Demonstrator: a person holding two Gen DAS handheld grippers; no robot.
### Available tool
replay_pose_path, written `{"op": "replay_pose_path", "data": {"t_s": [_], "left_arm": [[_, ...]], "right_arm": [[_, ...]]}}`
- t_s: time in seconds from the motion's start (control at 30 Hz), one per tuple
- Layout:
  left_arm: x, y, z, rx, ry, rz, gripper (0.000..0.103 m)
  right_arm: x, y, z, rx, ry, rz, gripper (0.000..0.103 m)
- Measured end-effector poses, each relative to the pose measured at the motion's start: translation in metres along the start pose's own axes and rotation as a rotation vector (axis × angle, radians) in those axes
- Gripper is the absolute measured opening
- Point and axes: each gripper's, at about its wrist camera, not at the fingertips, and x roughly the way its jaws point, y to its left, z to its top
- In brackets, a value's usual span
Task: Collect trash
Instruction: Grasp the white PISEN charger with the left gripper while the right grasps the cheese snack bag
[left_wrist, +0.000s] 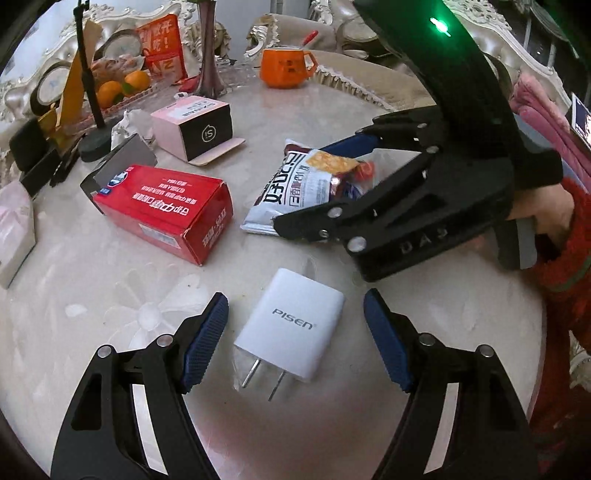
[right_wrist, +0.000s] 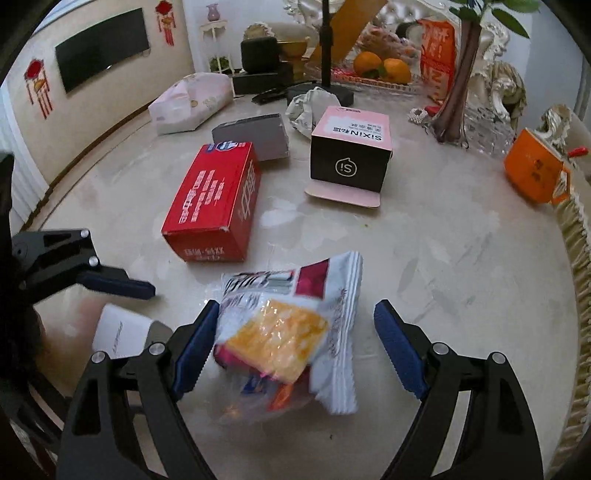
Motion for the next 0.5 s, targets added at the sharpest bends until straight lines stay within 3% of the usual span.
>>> {"op": "replay_pose_path", "data": {"t_s": [0.1,0.13,0.17,0.23,0.5], "left_arm": [[-0.002,0.001,0.0,-0.02,0.001,0.031,0.06],[-0.004,0.002,0.0,-0.033,-0.002,0.038,0.051],[-0.005,0.003,-0.001,-0.04,-0.002,0.041,0.051],[-0.005,-0.002,-0.003,-0.031,-0.005,0.063,0.051],[-0.013,-0.002,-0.012,-0.149,-0.033,0.078,0.05]], "right_arm": [[0.002,0.002,-0.002,-0.022,-0.009,-0.001,0.08],[0.003,0.002,-0.001,-0.02,-0.01,0.005,0.078],[0.004,0.002,-0.001,-0.017,-0.009,0.009,0.075],[0.003,0.005,-0.001,-0.028,-0.019,0.001,0.052],[-0.01,0.006,-0.007,0.021,-0.055,-0.014,0.047]]}}
